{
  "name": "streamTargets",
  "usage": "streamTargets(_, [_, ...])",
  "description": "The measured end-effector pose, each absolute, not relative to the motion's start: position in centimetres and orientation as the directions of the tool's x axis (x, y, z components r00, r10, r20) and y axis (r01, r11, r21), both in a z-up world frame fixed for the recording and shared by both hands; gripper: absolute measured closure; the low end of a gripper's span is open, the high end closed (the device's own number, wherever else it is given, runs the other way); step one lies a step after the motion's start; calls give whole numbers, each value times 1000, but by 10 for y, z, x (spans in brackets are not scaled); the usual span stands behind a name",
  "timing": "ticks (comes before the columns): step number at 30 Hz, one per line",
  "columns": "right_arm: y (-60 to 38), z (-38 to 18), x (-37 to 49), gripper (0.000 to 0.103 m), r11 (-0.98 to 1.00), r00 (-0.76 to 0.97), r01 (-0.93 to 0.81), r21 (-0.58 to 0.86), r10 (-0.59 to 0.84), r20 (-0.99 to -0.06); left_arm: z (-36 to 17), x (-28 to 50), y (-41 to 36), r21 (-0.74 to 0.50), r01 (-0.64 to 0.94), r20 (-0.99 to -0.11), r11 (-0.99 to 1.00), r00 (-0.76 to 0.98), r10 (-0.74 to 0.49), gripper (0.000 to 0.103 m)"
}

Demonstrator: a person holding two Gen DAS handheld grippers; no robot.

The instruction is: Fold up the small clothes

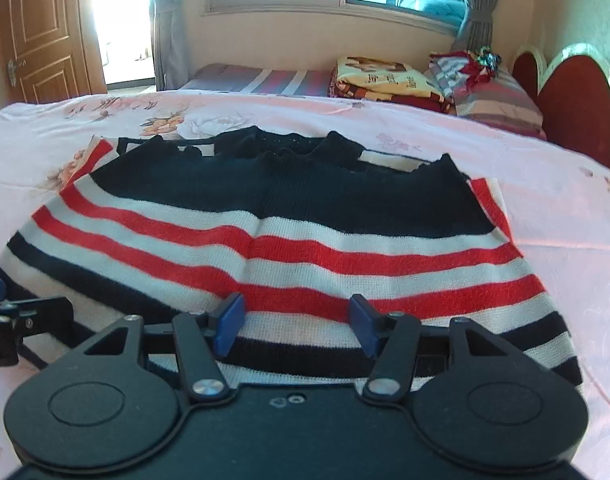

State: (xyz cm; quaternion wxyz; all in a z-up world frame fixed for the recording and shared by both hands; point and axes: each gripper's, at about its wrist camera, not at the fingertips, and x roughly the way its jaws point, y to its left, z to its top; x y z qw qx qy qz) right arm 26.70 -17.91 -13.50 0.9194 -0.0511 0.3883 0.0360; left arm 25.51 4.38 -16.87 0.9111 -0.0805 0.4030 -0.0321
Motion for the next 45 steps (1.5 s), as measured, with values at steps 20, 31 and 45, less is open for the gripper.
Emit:
streamTargets(20, [-192, -137, 238, 42, 996, 680, -83, 25, 75, -730, -187, 247, 63, -386, -171, -741, 907, 642, -194, 0])
streamTargets(31, [-189, -135, 254, 42, 997, 705, -78, 6, 60, -707, -199, 283, 75, -572, -219, -643, 791, 718, -266, 1])
streamTargets(45, [-170, -150, 262, 40, 987, 728, -103, -123, -9, -686, -204, 294, 85, -638, -234, -589, 734, 762, -270, 78])
